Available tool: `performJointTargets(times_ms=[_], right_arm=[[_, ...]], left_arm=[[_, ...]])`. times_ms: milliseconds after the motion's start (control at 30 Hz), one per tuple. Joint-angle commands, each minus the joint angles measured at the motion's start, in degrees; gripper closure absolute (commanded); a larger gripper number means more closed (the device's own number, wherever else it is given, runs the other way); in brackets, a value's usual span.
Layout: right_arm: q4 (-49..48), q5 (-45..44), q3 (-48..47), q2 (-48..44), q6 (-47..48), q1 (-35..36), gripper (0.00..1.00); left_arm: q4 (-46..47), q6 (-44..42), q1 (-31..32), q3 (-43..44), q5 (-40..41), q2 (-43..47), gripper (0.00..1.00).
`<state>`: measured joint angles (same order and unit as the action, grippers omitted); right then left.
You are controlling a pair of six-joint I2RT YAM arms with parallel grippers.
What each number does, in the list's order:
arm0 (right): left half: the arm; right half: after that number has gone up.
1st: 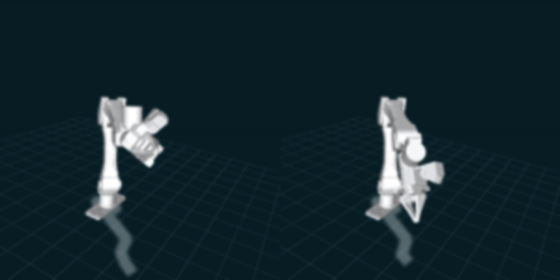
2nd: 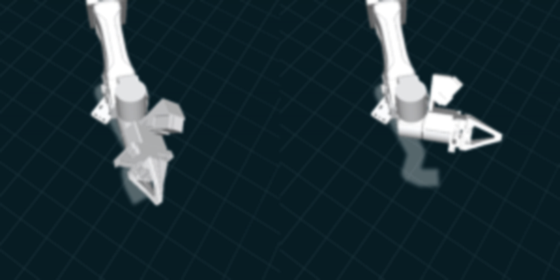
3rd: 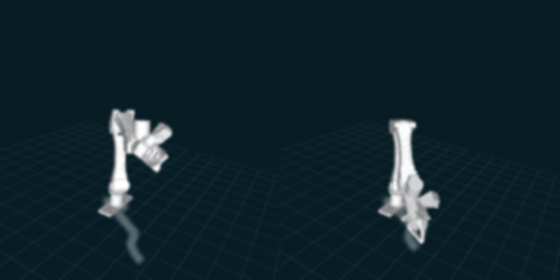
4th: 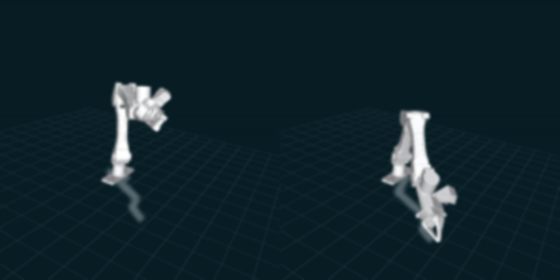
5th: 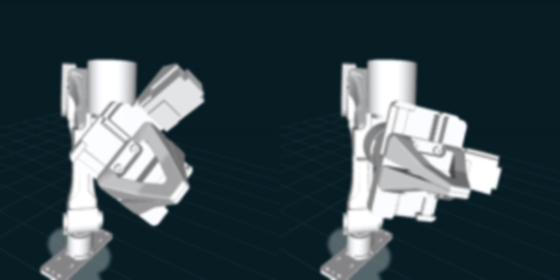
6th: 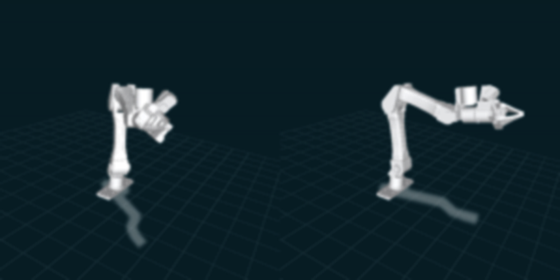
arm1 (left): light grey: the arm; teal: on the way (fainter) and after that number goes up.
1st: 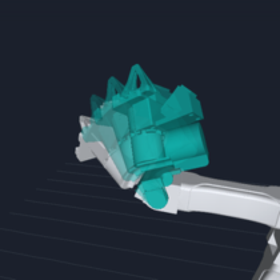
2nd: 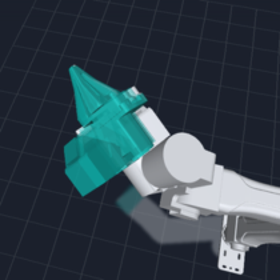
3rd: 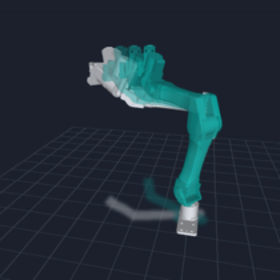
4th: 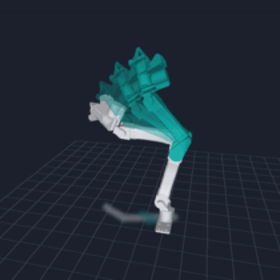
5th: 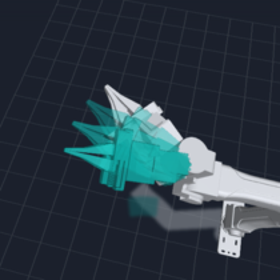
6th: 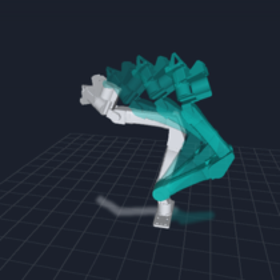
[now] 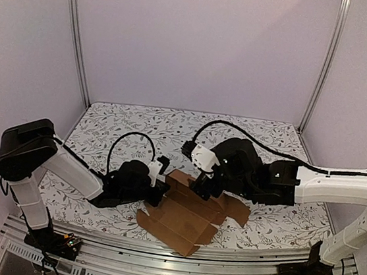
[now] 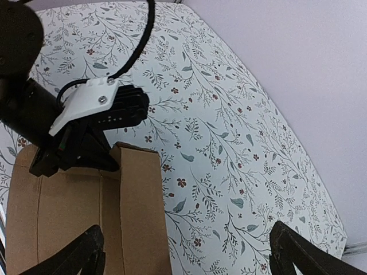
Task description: Fold the paper box
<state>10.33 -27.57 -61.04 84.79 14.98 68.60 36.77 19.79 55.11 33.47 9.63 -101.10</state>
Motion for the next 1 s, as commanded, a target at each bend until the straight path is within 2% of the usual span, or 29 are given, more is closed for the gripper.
performJointTargets(times_ms=[0, 133, 333, 633, 867, 967], right_arm=[[13.06, 17.21, -6.73, 3.69, -16.20, -7.74, 0.01], [10.99, 22.06, -8.09, 6.94, -20.04, -9.71, 0.05], [8.80, 31.49, -9.50, 11.81, -27.96, -13.29, 0.19], [2.39, 38.21, -7.81, 16.88, -37.28, -16.48, 0.39], [-0.68, 41.71, -7.41, 20.08, -39.81, -17.26, 0.49], [-1.89, 42.70, -6.60, 21.11, -40.57, -17.23, 0.57]], left_arm=[[-5.53, -2.47, 1.91, 1.21, 2.53, 2.03, 1.00], [-7.27, -3.66, 2.92, 1.26, 3.77, 2.49, 1.00], [-7.06, -4.89, 3.91, 0.81, 4.44, 2.54, 1.00], [-5.94, -5.57, 4.98, 0.37, 4.34, 1.72, 1.00], [-5.36, -6.04, 5.35, 0.45, 4.53, 1.53, 1.00], [-4.69, -6.28, 5.35, 0.53, 4.36, 1.47, 1.00]])
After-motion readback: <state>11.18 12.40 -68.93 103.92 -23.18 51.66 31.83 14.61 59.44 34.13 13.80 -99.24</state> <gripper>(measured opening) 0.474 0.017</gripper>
